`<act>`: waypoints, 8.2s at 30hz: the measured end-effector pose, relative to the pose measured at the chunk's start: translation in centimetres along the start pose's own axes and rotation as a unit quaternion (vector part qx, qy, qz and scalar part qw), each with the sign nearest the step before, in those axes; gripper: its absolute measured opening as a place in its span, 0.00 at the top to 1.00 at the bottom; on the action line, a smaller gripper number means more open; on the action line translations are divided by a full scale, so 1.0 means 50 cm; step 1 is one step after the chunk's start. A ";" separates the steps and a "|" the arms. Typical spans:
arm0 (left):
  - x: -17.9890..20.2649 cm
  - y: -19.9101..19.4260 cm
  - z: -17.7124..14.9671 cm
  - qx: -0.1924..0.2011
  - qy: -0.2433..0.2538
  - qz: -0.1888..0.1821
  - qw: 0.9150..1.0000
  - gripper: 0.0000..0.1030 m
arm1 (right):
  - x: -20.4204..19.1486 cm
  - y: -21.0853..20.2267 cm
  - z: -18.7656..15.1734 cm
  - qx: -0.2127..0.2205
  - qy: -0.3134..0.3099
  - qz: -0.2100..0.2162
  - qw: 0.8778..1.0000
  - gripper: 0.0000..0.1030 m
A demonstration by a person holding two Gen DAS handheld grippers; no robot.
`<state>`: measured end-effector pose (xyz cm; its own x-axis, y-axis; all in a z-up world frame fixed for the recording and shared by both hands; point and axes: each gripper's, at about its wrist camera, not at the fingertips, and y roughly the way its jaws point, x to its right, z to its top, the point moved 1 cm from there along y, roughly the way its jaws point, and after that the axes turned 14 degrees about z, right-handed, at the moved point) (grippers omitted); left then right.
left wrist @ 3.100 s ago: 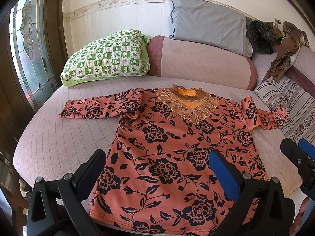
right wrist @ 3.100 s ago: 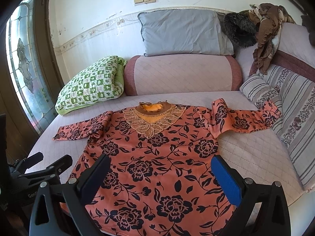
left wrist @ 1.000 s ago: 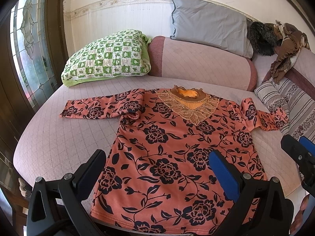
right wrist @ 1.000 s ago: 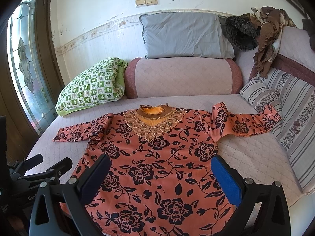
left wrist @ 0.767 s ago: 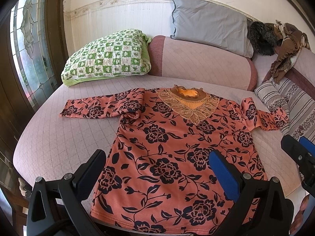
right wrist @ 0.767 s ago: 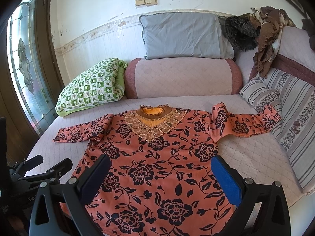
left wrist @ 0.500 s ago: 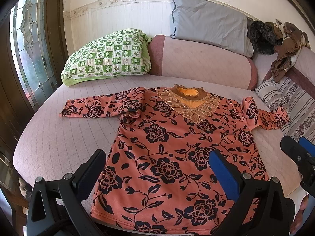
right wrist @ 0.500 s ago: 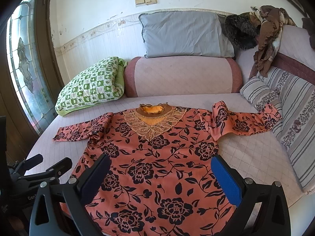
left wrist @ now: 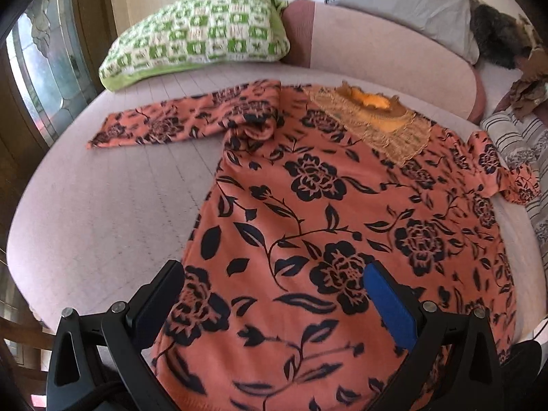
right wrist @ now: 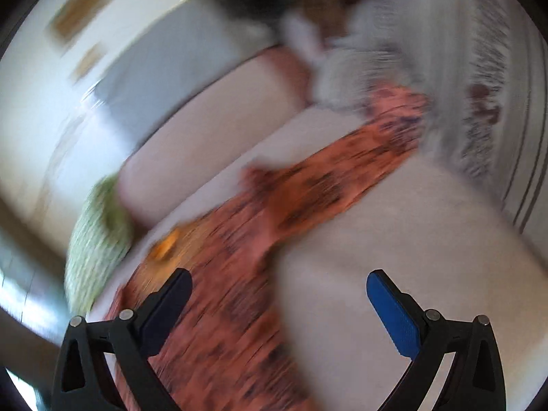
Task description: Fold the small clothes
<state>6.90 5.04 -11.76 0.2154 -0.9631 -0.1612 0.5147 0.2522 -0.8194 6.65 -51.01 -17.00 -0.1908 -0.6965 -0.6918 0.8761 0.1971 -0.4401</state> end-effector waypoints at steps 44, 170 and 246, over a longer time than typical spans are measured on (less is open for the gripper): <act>-0.132 0.077 0.023 0.028 -0.097 -0.064 0.993 0.00 | -0.694 0.553 -0.356 -0.239 -0.229 0.150 0.932 0.22; 0.426 -0.075 0.363 0.164 0.095 -0.242 0.952 0.26 | -0.172 0.153 -0.150 -0.064 -0.079 0.131 0.986 0.26; 0.036 0.264 0.313 0.070 0.049 -0.079 0.993 0.55 | -0.335 0.510 -0.010 -0.191 -0.085 0.191 0.959 0.23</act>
<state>27.11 8.10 -14.27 0.0451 -0.9945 -0.0947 0.6472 0.1013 -0.7556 31.98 -33.99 -16.92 0.2145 -0.6197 -0.7550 0.6351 0.6758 -0.3742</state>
